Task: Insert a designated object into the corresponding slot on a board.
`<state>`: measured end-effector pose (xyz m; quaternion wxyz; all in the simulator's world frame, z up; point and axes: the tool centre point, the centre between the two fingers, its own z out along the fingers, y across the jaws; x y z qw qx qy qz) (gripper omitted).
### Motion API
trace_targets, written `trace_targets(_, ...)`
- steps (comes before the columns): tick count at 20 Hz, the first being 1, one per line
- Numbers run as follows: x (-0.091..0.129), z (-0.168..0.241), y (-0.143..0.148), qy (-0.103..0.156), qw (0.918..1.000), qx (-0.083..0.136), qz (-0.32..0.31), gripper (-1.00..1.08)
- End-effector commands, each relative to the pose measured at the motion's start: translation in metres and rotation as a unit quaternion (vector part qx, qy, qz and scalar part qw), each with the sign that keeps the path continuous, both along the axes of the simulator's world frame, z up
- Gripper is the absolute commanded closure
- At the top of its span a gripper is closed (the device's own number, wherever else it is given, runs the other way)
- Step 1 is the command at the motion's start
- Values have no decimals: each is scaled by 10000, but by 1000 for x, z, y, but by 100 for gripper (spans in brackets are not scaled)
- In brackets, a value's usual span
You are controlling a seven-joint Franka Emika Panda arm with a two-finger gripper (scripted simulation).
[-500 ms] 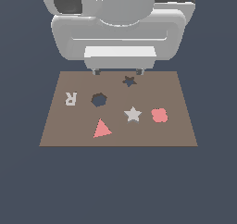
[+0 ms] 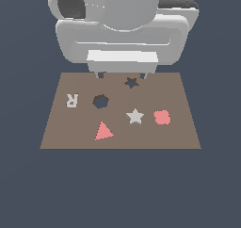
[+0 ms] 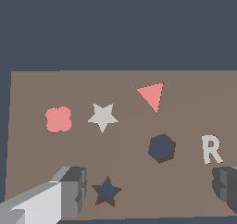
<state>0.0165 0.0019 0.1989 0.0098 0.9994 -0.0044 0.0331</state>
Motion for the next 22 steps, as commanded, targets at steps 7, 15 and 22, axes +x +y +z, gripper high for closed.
trace_targets(7,2,-18,7,32,9983,27,-586,-92)
trace_targets(15,7,-49,19,83,9875,72,-1572,-92)
trace_targets(22,16,-86,32,143,9619,128,-2727,-92)
